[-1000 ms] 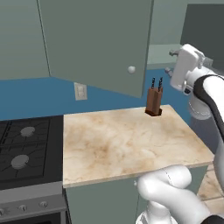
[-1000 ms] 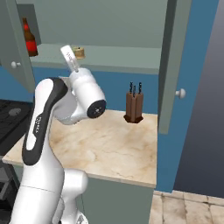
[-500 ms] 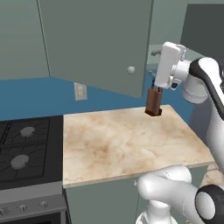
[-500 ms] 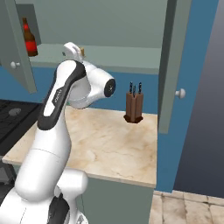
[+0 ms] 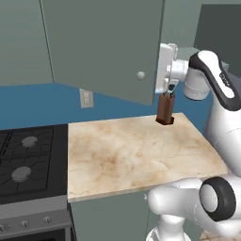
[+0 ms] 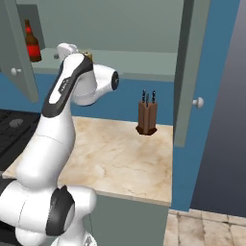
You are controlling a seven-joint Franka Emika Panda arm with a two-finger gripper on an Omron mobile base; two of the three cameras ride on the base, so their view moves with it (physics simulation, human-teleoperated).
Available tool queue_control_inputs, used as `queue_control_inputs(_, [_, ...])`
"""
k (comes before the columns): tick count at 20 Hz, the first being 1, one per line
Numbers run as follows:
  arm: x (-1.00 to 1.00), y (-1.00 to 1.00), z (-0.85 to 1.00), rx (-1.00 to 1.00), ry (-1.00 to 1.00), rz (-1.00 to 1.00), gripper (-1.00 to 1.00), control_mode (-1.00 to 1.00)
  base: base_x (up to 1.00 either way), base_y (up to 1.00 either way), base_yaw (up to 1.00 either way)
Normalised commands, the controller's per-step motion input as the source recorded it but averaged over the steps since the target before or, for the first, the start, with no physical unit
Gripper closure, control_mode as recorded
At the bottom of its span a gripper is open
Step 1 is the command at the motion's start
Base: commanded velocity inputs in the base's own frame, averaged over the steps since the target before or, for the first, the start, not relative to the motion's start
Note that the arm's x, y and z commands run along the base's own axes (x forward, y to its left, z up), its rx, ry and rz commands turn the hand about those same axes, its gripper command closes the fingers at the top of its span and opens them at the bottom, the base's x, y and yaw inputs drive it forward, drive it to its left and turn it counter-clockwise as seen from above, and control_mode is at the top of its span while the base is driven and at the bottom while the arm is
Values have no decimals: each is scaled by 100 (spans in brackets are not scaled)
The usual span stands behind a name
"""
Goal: Get the candle and the beer from the cabinet and move them to the dining counter.
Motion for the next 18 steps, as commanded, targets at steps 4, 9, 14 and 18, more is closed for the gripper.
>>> queue_control_inputs(4, [4, 77, 0, 0, 11, 20, -100, -100, 0, 0, 0])
queue_control_inputs(9, [-12, 71, -2, -1, 7, 21, -100, -100, 0, 0, 0])
queue_control_inputs(14, [-66, 73, 0, -3, 1, 23, -100, -100, 0, 0, 0])
queue_control_inputs(18, [-85, 79, 0, -4, 0, 20, -100, -100, 0, 0, 0])
